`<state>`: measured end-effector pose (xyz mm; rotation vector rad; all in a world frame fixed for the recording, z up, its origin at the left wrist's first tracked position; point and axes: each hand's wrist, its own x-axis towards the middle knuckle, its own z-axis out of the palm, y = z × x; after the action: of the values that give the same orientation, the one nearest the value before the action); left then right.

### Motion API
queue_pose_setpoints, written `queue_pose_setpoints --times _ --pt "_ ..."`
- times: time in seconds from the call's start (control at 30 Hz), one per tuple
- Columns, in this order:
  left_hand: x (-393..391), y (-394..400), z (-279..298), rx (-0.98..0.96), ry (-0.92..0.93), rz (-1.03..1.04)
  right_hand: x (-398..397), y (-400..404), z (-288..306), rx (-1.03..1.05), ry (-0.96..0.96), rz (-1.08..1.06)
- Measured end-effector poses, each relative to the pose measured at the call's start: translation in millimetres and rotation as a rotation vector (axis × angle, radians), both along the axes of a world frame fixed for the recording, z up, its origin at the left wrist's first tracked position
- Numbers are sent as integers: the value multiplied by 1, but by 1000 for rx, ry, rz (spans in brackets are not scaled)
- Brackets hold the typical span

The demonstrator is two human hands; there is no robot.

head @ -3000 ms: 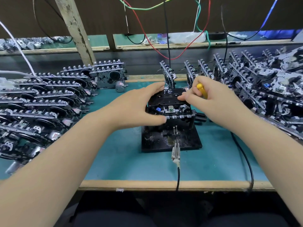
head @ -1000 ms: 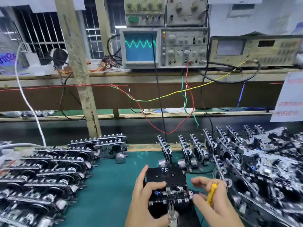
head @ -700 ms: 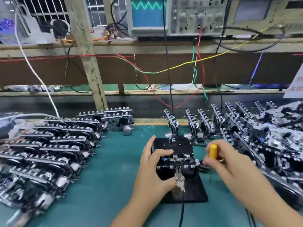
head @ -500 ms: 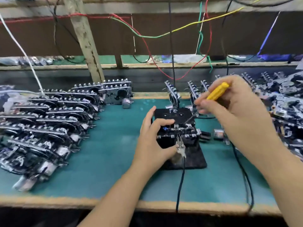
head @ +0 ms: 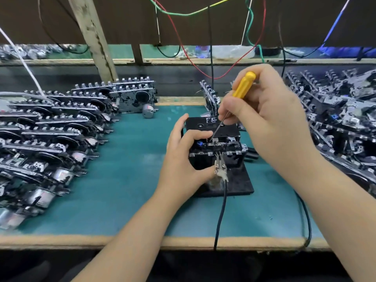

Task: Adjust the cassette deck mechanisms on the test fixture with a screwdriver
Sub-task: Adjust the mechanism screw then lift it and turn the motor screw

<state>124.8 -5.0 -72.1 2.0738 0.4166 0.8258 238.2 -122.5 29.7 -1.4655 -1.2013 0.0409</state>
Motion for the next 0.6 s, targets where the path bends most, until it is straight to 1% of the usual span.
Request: queue_pose_setpoints --times 0.37,0.43,0.6 --pt "1 -1 -1 -1 -21 -1 4 4 2 -112 -95 -21" --pt "1 -1 -1 0 -22 0 3 6 2 -99 -106 -29" --pt "2 0 -2 7 -32 4 -5 10 -3 -37 -213 -79"
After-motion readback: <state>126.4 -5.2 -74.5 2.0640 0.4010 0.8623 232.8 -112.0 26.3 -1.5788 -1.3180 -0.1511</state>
